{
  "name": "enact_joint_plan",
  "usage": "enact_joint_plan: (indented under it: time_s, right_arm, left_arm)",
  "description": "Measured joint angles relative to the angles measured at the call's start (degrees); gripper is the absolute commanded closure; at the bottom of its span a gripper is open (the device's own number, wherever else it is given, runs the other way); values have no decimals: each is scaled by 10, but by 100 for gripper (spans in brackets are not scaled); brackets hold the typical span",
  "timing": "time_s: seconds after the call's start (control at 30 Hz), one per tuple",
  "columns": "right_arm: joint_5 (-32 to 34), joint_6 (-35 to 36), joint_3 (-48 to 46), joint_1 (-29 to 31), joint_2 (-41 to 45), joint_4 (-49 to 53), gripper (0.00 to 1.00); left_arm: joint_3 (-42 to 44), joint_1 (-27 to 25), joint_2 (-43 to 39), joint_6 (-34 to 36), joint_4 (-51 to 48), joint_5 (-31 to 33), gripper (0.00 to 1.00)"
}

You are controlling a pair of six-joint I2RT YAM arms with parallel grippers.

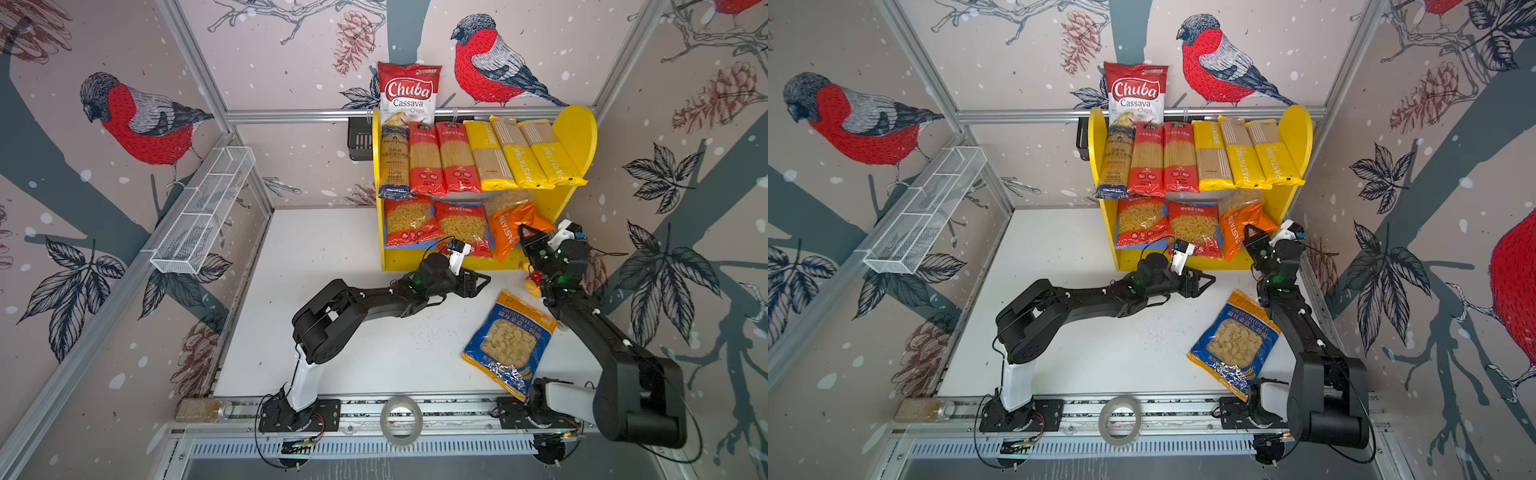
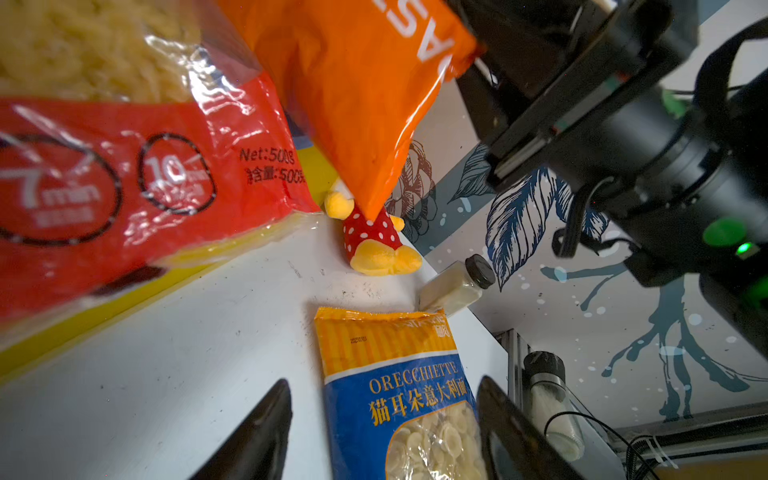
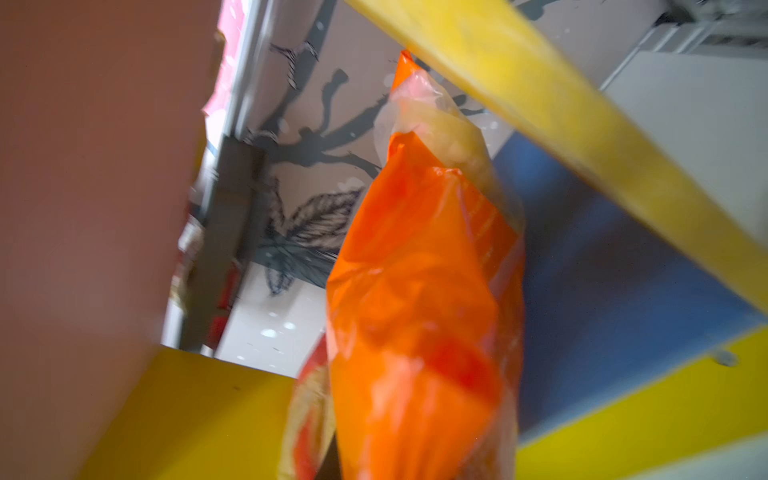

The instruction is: Place and organize the pasta boxes and bags onto the shelf

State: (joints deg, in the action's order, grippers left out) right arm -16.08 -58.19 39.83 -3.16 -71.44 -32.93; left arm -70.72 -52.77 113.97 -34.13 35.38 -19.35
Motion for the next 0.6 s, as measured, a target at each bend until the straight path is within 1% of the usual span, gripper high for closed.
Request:
enact_joint_plan:
  time_s: [0.07,0.17,0.3,0.47,0.6]
  right_arm:
    - [-7,-12,20,-2,-11,-12,91]
    - [-9,-49,25,-4,-28,-45,93]
    - [-10,-110,-2,-2,-53,-107,93]
    - [-2,-177,-50,5,-80,-155,94]
    - [-9,-231,-47,5,-101,-196,94]
  left_arm:
    - [5,0,-3,0,1,0,31]
    - [12,2,-7,-1,4,0,31]
    - [15,3,-11,-2,8,-1,31]
    - [17,4,-12,-2,16,-2,31]
    - [33,4,-21,-4,16,-2,31]
